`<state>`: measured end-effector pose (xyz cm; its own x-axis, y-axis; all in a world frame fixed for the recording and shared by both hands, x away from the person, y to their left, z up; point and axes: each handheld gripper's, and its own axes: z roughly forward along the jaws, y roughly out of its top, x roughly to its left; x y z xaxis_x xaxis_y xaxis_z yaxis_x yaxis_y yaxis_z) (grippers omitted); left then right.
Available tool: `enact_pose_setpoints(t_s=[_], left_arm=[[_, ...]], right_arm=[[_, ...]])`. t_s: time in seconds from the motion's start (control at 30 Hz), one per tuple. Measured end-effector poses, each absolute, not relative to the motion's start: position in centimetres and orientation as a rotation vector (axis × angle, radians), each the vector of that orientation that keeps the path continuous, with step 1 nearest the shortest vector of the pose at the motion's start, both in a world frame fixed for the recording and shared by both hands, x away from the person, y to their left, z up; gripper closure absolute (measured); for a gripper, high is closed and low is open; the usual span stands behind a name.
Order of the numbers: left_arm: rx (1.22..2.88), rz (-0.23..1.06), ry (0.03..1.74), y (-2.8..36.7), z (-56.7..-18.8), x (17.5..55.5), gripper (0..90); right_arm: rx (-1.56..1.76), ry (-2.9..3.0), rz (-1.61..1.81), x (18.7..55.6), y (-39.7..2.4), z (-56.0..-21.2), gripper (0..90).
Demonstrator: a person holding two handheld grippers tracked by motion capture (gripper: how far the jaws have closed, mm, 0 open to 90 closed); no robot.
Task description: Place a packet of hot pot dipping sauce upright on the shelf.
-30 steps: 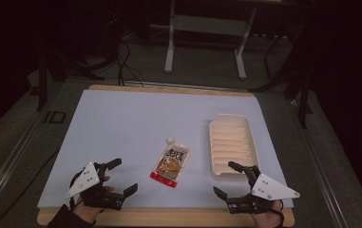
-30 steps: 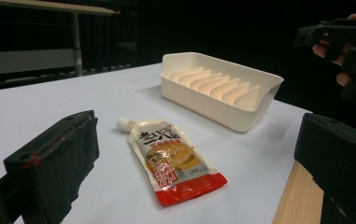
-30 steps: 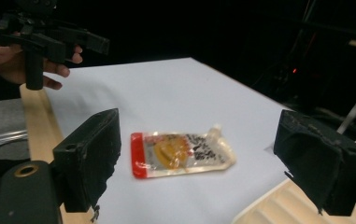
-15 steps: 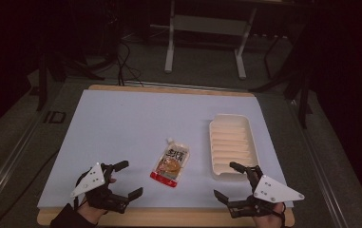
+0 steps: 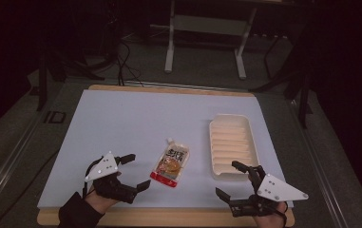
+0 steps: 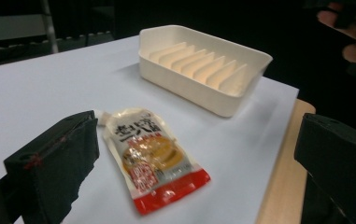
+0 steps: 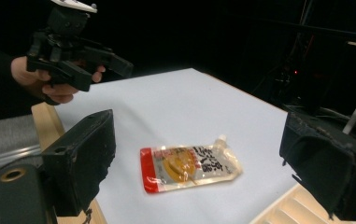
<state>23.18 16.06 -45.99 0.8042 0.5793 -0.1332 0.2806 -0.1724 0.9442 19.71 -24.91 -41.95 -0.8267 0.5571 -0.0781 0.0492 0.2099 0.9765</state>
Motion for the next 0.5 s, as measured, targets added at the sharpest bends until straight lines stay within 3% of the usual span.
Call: enact_pose_setpoints(t_s=[0.5], left_arm=[[1.792,0.269,0.718,14.6,-45.4,27.6,0.0]], right_arm=[[0.491,2.09,1.651,18.9,-23.9,-41.8,10.2]])
